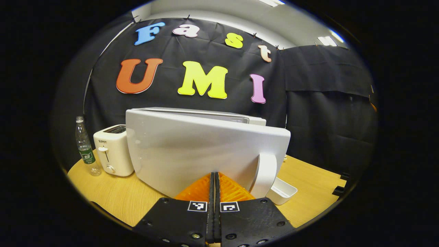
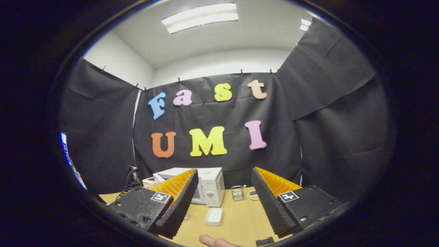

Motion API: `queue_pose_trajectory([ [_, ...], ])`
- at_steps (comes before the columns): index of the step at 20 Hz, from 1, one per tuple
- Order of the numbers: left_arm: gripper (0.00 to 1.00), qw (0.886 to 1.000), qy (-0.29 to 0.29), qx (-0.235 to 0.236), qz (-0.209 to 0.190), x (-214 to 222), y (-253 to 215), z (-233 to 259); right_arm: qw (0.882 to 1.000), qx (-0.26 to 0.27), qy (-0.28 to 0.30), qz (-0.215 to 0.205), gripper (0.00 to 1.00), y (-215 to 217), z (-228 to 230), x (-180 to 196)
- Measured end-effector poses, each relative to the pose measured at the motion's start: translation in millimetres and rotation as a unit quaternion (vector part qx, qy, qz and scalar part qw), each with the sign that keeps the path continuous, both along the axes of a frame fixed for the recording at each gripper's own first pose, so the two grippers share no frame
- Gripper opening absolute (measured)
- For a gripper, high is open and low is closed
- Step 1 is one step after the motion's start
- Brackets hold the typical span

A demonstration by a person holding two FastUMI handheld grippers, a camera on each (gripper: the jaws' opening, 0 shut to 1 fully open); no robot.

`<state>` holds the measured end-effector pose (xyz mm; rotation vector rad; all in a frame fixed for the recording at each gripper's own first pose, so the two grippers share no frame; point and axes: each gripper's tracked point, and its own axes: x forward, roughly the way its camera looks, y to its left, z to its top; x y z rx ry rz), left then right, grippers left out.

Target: Open the microwave oven with the left hand, put the food in, and close the microwave oven.

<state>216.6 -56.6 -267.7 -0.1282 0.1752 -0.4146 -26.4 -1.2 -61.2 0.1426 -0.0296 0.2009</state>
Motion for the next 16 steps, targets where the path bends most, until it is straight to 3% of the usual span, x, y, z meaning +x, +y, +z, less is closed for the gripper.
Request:
queue_pose_trajectory([
  [1, 0.12, 1.000, 0.002, 0.001, -0.001, 6.7, -5.9, -0.8, 1.000, -0.003, 0.003, -0.004, 0.99, -4.2, -2.2, 7.0],
  [2, 0.00, 1.000, 0.002, 0.003, -0.001, 13.0, -11.0, -1.2, 1.000, -0.007, 0.005, -0.008, 0.99, -7.5, -4.8, 13.6],
  [6, 0.00, 1.000, 0.006, 0.004, -0.005, 38.0, -32.7, -2.6, 1.000, -0.025, 0.014, -0.008, 0.99, -11.7, -10.7, 37.0],
  [7, 0.12, 1.000, 0.007, 0.007, -0.005, 44.4, -36.8, -3.7, 0.999, -0.029, 0.014, -0.008, 0.99, -12.7, -9.7, 44.5],
  [8, 0.00, 1.000, 0.006, 0.009, -0.005, 50.8, -41.6, -3.3, 0.999, -0.033, 0.015, -0.008, 0.99, -14.4, -10.7, 51.3],
  [14, 0.00, 1.000, 0.009, -0.001, -0.008, 87.2, -72.1, -0.6, 0.999, -0.039, 0.029, 0.020, 0.99, -5.9, -20.0, 72.1],
  [15, 0.12, 1.000, 0.010, -0.007, -0.008, 92.5, -77.9, -0.9, 0.999, -0.041, 0.030, 0.019, 0.99, -9.3, -23.2, 75.4],
  [16, 0.00, 1.000, 0.015, -0.012, -0.004, 98.9, -80.8, -1.5, 0.998, -0.044, 0.030, 0.017, 0.99, -12.0, -25.0, 77.9],
])
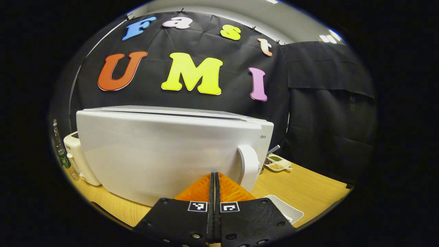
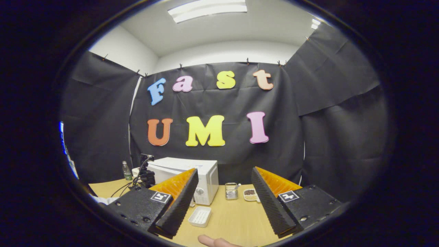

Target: Open the microwave oven with the left hand, put the food in, and close the microwave oven.

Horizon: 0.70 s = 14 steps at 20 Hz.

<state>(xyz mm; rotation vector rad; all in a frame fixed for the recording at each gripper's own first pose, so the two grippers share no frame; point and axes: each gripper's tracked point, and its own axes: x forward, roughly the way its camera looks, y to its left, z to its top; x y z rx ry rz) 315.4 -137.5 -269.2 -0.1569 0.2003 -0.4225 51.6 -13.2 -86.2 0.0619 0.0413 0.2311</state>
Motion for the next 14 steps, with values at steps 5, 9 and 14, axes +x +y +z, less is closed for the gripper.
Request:
queue_pose_trajectory([
  [5, 0.00, 0.998, 0.047, -0.044, 0.030, 23.0, -11.2, -6.9, 1.000, 0.004, 0.008, -0.009, 0.99, -10.1, -8.2, 7.3],
  [9, 0.01, 0.998, 0.039, -0.008, 0.039, 24.9, -13.2, -8.6, 1.000, 0.002, 0.008, -0.011, 0.99, -14.8, -9.8, 3.3],
  [14, 0.01, 0.998, 0.046, -0.009, 0.041, 25.4, -11.5, -9.3, 1.000, 0.003, 0.013, -0.023, 0.99, -21.0, -10.7, -7.6],
])
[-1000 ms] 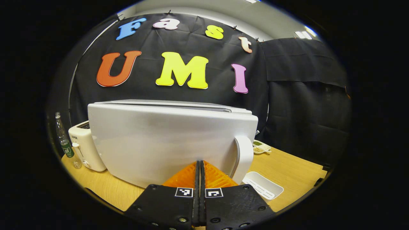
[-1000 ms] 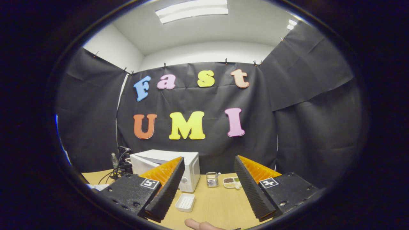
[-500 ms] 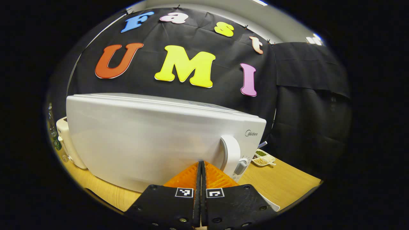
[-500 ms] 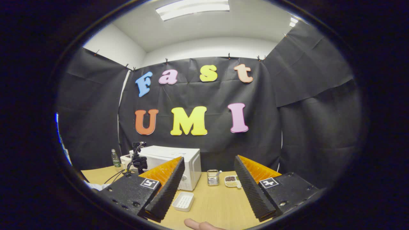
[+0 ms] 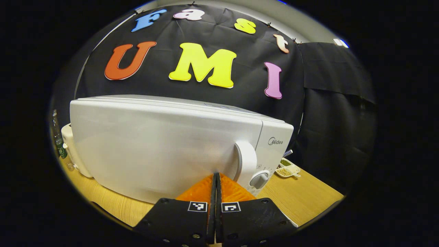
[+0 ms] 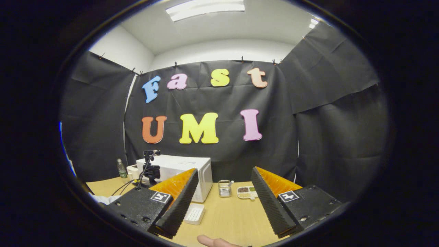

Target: Open the microwave oven with the left hand, put the food in, and close the microwave oven.

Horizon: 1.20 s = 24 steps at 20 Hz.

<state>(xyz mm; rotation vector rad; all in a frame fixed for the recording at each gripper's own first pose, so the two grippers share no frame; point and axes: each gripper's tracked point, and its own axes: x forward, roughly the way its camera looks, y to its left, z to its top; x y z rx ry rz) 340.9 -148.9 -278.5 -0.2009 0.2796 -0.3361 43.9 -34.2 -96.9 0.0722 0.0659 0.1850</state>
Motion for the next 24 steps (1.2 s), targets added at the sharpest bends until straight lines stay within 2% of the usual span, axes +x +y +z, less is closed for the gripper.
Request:
queue_pose_trajectory([
  [5, 0.01, 0.999, 0.011, 0.033, 0.018, -2.5, 7.5, -7.3, 1.000, 0.007, 0.004, -0.004, 0.99, -1.2, 2.3, -14.9],
  [10, 0.01, 0.999, 0.002, 0.035, 0.026, -26.6, 15.5, 8.3, 1.000, 0.011, 0.019, -0.013, 0.99, -2.9, -6.3, -23.3],
  [12, 0.59, 1.000, 0.002, 0.026, 0.007, -42.3, 10.0, 17.6, 1.000, 0.011, 0.025, -0.013, 0.99, -1.8, -7.2, -25.6],
  [13, 0.88, 1.000, -0.002, 0.029, 0.011, -49.1, 15.2, 23.0, 1.000, 0.012, 0.025, -0.014, 0.99, -1.1, -7.0, -28.1],
  [14, 0.96, 0.999, -0.008, 0.037, 0.025, -54.0, 23.3, 28.0, 0.999, 0.014, 0.025, -0.015, 0.99, -1.0, -5.8, -29.4],
  [18, 0.94, 0.998, -0.017, 0.040, 0.044, -83.7, 37.6, 52.0, 0.999, 0.008, 0.027, -0.017, 0.99, 2.3, -3.8, -34.7],
  [19, 0.81, 0.997, -0.018, 0.053, 0.055, -91.9, 45.8, 57.7, 0.999, 0.006, 0.027, -0.018, 0.99, 3.2, -4.4, -35.9],
  [20, 0.94, 0.995, -0.018, 0.070, 0.069, -102.5, 54.4, 63.3, 0.999, 0.003, 0.031, -0.023, 0.99, 2.2, -4.5, -36.0],
  [22, 0.94, 0.993, -0.020, 0.084, 0.084, -130.6, 67.2, 77.7, 0.999, -0.003, 0.033, -0.035, 0.99, -2.1, -3.0, -38.9],
  [24, 0.93, 0.994, -0.035, 0.069, 0.073, -164.1, 65.5, 102.8, 0.999, -0.004, 0.031, -0.042, 0.99, -2.4, 2.8, -45.9],
])
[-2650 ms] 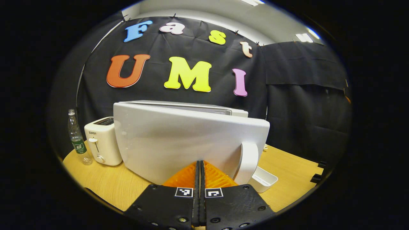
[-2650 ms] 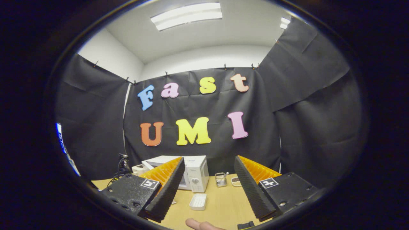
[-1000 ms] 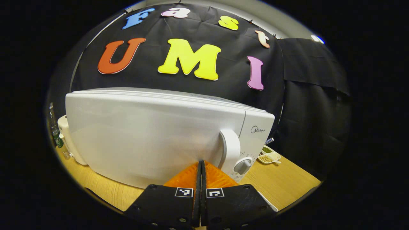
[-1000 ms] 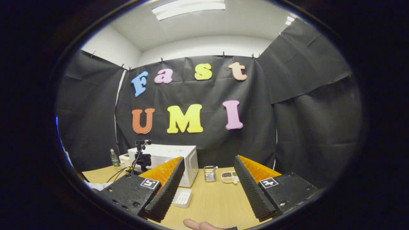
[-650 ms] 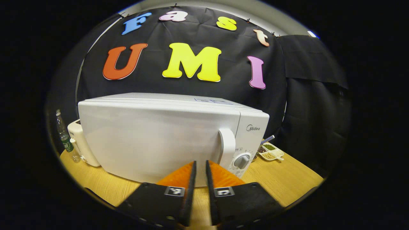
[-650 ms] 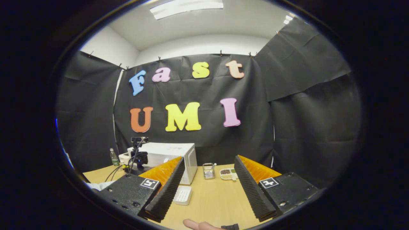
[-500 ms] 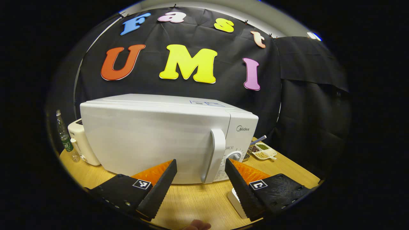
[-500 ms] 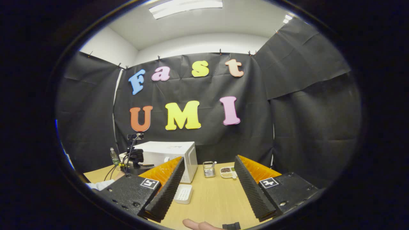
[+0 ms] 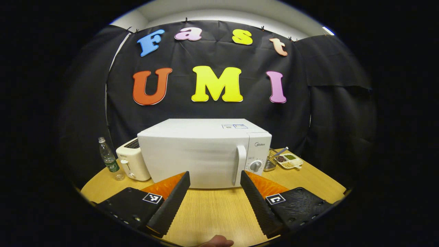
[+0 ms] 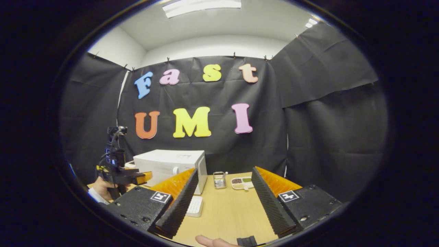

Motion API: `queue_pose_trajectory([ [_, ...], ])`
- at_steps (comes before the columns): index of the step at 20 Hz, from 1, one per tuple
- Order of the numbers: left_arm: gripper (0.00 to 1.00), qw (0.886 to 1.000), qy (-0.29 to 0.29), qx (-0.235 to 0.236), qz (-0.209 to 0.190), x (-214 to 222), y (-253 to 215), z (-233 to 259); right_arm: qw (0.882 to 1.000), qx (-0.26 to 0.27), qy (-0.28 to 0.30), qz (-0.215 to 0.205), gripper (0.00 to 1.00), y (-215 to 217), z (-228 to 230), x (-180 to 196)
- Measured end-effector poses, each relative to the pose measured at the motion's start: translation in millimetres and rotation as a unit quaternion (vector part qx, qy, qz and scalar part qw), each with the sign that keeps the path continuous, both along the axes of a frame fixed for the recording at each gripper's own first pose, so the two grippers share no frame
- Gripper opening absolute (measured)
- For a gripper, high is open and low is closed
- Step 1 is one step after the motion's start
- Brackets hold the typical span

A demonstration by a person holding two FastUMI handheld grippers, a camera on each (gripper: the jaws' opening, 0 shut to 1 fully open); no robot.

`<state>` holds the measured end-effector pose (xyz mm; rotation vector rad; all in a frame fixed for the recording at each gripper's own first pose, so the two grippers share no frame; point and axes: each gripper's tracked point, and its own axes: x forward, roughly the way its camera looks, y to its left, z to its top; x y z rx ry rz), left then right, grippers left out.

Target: Open the microwave oven with the left hand, put the food in, and close the microwave oven.

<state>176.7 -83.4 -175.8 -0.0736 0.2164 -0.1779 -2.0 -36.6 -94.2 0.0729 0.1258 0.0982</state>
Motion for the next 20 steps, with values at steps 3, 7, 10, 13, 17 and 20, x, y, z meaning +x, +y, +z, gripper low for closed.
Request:
queue_pose_trajectory([
  [3, 0.93, 0.999, -0.035, -0.024, -0.003, -48.7, 9.0, 48.5, 1.000, 0.002, -0.003, -0.010, 0.99, -0.4, 6.4, -13.8],
  [7, 0.94, 0.997, -0.057, -0.051, 0.009, -112.9, 19.0, 105.5, 1.000, -0.009, -0.008, -0.017, 0.99, 1.9, 20.8, -30.0],
  [10, 0.93, 0.996, -0.075, -0.049, 0.021, -152.0, 30.7, 134.4, 1.000, -0.014, -0.017, -0.020, 0.99, 4.6, 32.0, -36.9],
  [13, 0.93, 0.994, -0.095, -0.027, 0.053, -186.0, 44.7, 147.3, 0.999, -0.016, -0.028, -0.019, 0.99, 9.5, 39.8, -41.6],
  [17, 0.93, 0.990, -0.107, -0.007, 0.095, -217.2, 61.7, 138.7, 0.999, -0.008, -0.032, -0.015, 0.99, 10.3, 40.2, -50.3],
  [20, 0.93, 0.987, -0.117, -0.009, 0.108, -230.3, 64.7, 138.1, 0.999, -0.007, -0.034, -0.019, 0.99, 7.0, 40.1, -56.4],
])
